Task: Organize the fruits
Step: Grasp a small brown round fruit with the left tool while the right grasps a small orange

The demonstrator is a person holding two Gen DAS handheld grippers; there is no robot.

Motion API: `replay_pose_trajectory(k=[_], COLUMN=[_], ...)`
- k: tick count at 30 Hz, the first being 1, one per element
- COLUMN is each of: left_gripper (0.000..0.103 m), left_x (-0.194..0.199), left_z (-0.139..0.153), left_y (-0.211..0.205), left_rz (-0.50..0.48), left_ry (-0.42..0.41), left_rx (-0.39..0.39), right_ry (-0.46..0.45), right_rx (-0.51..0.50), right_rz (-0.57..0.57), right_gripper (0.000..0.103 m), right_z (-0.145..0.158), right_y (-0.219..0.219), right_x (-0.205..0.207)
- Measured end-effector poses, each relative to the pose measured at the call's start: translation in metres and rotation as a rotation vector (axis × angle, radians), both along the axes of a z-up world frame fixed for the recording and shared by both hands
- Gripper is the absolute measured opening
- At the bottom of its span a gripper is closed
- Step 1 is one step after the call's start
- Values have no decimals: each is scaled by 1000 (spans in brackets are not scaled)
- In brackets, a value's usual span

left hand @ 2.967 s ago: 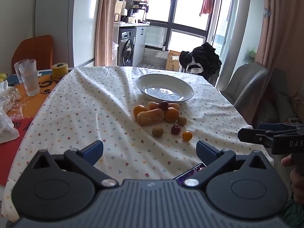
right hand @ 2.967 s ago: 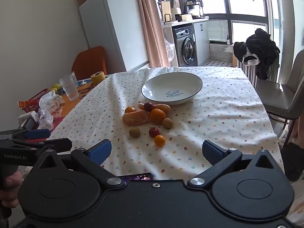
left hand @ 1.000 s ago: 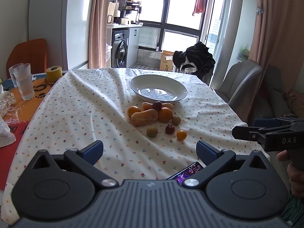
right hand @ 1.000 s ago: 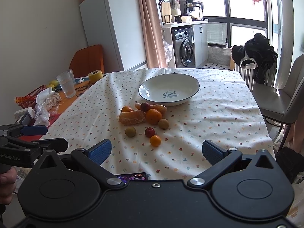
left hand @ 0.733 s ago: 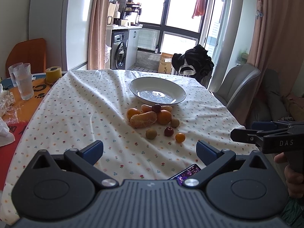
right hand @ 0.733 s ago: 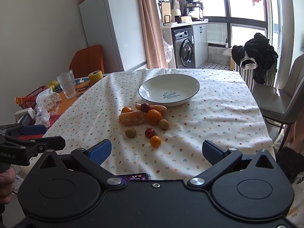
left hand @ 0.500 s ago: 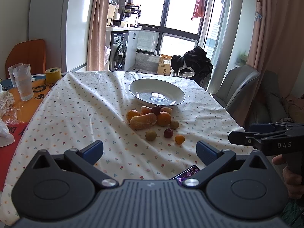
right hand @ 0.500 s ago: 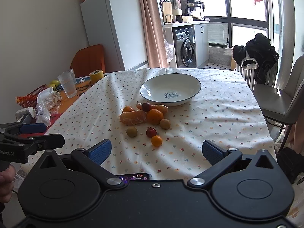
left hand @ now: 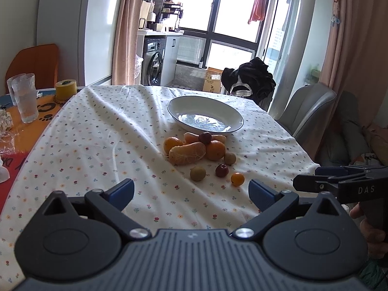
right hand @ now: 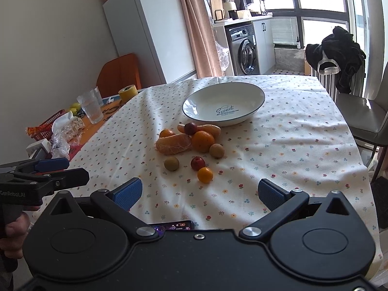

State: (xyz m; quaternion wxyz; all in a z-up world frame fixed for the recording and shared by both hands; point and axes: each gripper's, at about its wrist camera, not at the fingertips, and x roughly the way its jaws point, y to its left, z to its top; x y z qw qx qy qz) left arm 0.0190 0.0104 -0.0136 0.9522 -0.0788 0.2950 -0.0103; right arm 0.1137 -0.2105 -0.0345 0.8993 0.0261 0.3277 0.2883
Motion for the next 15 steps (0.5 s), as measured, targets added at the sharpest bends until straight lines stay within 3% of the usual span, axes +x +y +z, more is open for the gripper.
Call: replay_pose_trajectory(k=[9,15], left_gripper=[92,82], left_x=[25,42], left_z=[-15,-23], left_y=[5,6], left_rz=[-5,-22], left_ry=[21,33], left_rx=[-31,-50], right_ry=[-8,14], right_rx=[-4,-6], right_rz=[18,33], right_gripper=[101,91], right_z=[-15,-20], right_y=[4,8], right_x=[17,31])
